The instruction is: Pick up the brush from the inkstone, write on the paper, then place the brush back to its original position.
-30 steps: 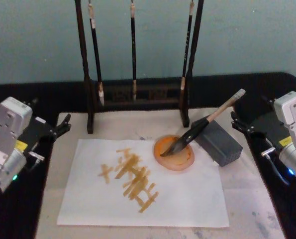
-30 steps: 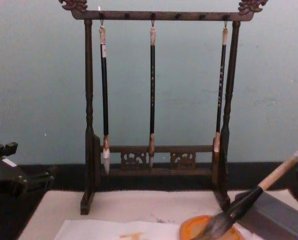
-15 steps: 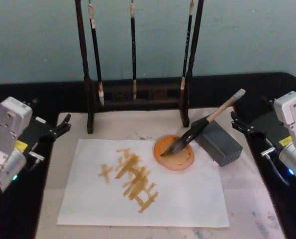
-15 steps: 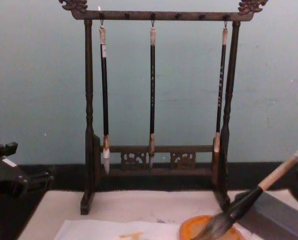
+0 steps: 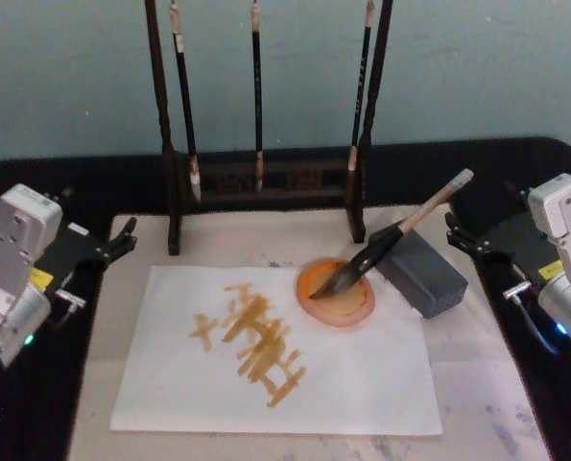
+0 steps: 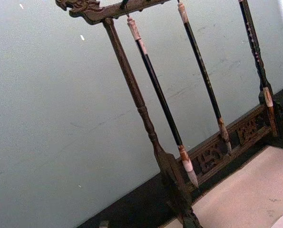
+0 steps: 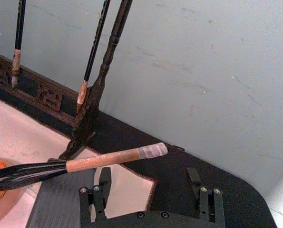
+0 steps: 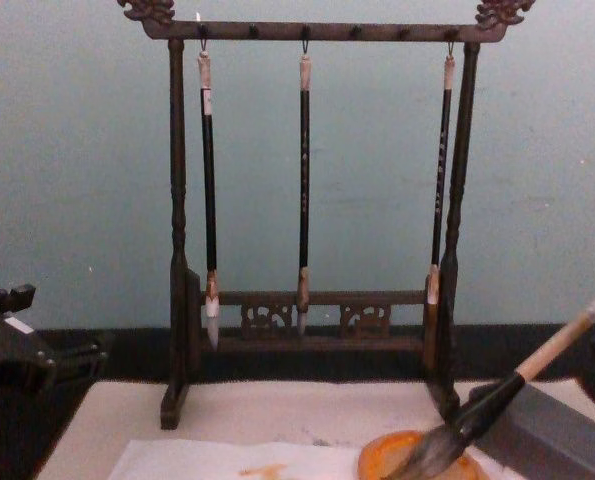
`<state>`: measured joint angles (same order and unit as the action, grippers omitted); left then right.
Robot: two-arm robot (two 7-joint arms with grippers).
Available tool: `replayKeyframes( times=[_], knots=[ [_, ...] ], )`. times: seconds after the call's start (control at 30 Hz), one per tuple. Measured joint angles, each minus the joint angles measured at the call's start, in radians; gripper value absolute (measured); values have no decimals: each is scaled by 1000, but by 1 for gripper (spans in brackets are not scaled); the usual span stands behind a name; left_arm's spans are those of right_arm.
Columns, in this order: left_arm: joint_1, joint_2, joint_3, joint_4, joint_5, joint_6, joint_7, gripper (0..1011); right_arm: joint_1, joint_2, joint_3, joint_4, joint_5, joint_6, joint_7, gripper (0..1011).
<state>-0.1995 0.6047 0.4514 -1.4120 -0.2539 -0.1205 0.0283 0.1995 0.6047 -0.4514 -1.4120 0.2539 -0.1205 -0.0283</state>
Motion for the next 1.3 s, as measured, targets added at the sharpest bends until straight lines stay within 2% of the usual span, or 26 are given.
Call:
replayKeyframes(
  times=[1.3],
  knots=[
    [0,0,0,0,0,0,0,1010,0,0,0,0,0,0,0,1000]
  ],
)
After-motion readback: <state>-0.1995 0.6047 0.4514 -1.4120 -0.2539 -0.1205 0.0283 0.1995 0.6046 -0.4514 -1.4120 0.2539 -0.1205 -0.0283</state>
